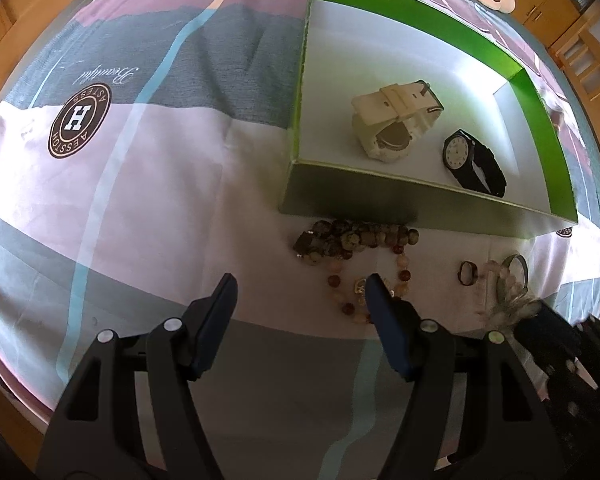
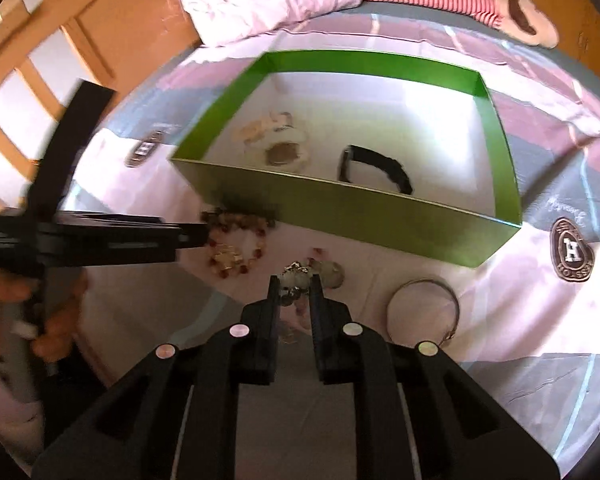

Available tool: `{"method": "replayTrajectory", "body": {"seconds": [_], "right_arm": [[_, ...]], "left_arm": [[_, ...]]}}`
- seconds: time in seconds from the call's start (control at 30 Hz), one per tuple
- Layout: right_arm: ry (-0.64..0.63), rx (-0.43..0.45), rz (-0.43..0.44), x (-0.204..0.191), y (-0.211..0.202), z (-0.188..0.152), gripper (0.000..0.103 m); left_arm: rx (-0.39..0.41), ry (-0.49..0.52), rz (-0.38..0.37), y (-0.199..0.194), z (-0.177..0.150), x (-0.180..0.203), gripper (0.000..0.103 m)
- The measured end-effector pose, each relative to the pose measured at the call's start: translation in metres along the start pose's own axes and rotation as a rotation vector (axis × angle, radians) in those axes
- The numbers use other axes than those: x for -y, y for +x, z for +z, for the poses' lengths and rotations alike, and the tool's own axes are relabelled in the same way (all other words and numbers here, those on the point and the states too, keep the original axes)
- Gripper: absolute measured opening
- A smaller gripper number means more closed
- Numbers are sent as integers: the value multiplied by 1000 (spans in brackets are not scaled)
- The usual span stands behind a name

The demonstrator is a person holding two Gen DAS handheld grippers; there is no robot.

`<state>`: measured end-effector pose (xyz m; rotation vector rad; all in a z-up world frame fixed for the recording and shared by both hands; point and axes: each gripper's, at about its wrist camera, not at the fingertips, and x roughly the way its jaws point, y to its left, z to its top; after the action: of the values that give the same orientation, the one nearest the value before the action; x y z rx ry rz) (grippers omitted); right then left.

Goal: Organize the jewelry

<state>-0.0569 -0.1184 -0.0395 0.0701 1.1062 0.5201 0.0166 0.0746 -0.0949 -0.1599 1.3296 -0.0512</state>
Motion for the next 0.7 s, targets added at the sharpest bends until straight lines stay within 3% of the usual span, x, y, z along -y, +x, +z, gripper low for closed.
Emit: {"method": "replayTrajectory", "body": {"seconds": [0.03, 0.07, 0.27, 0.5, 0.57, 0.63, 0.7], "right_arm": [[-5, -6, 34, -1, -1, 0, 12], [-14, -7, 14, -3, 1, -1, 12], [45, -78, -197, 18, 22, -6, 12], [-48, -140, -209, -4, 47, -15, 14], [-60, -159, -248, -6, 56, -17, 20], [-66, -155, -324, -2, 62, -19, 34], [-67, -165, -344, 0, 68, -20, 36]], "left_arm": [[0, 2, 1, 1, 1, 3, 68], [-1, 4, 1, 1, 1, 3, 68], [-8, 41, 1, 5, 0, 15, 68], [-10, 95, -5, 7, -4, 31, 69], [-15, 95, -4, 8, -5, 30, 69], [-19, 98, -11, 8, -6, 31, 69], [-34, 102, -51, 9, -7, 33, 69]]}}
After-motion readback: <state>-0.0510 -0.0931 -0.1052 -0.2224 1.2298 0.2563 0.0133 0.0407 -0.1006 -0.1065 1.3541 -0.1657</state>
